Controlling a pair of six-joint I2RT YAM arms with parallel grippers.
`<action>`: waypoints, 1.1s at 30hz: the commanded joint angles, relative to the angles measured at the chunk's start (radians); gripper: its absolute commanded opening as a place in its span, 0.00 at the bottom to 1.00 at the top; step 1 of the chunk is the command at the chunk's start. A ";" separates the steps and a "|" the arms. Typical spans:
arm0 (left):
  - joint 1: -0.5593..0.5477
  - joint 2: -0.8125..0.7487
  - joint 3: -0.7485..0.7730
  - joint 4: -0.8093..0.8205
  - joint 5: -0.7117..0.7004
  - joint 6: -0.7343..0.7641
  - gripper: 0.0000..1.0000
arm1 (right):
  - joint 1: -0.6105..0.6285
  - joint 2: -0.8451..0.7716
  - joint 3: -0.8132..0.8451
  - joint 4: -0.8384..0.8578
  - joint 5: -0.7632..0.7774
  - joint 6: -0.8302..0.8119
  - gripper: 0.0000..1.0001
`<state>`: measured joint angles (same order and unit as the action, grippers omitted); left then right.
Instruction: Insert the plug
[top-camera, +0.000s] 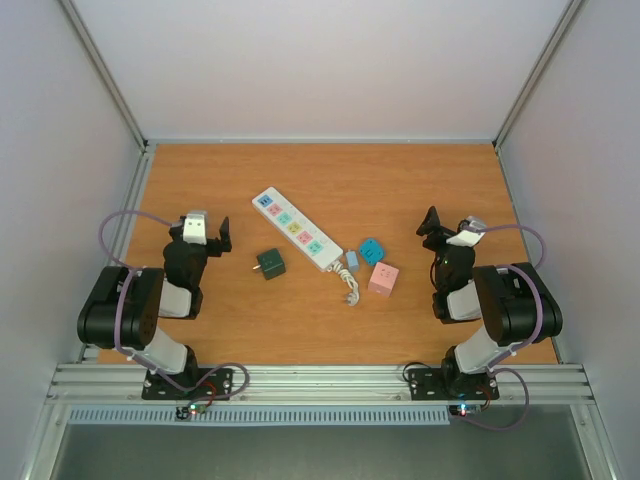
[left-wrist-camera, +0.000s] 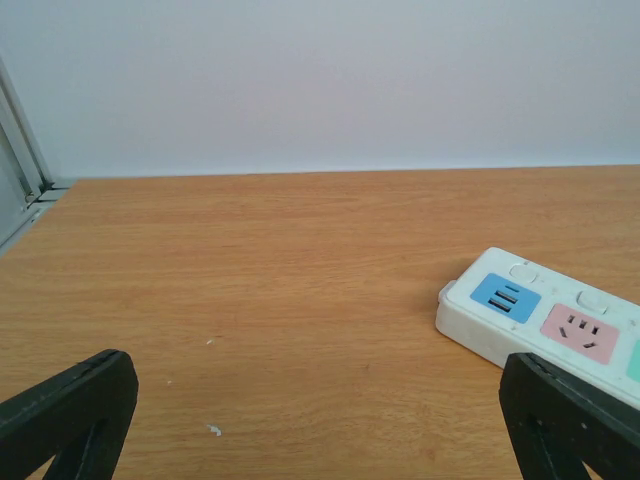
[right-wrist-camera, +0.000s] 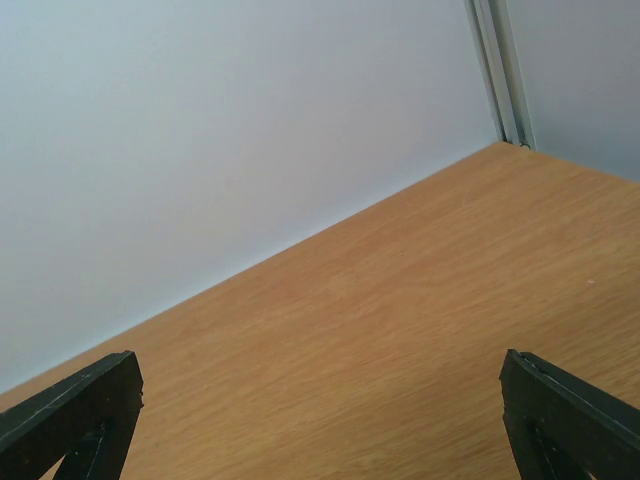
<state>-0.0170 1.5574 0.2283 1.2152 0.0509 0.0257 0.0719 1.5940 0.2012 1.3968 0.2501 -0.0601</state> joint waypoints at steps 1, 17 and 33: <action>0.005 0.001 0.017 0.053 -0.022 -0.009 1.00 | -0.004 0.003 0.011 0.025 0.021 0.014 0.99; 0.005 -0.176 0.577 -1.135 0.279 0.260 1.00 | 0.041 -0.016 -0.088 0.216 0.087 -0.031 0.99; 0.037 -0.092 0.728 -1.529 0.519 0.486 1.00 | 0.283 -0.316 0.416 -0.538 -0.310 0.180 0.99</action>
<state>-0.0151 1.4799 0.9199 -0.1722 0.5030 0.4206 0.3477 1.1969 0.4927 1.1770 0.1738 0.0090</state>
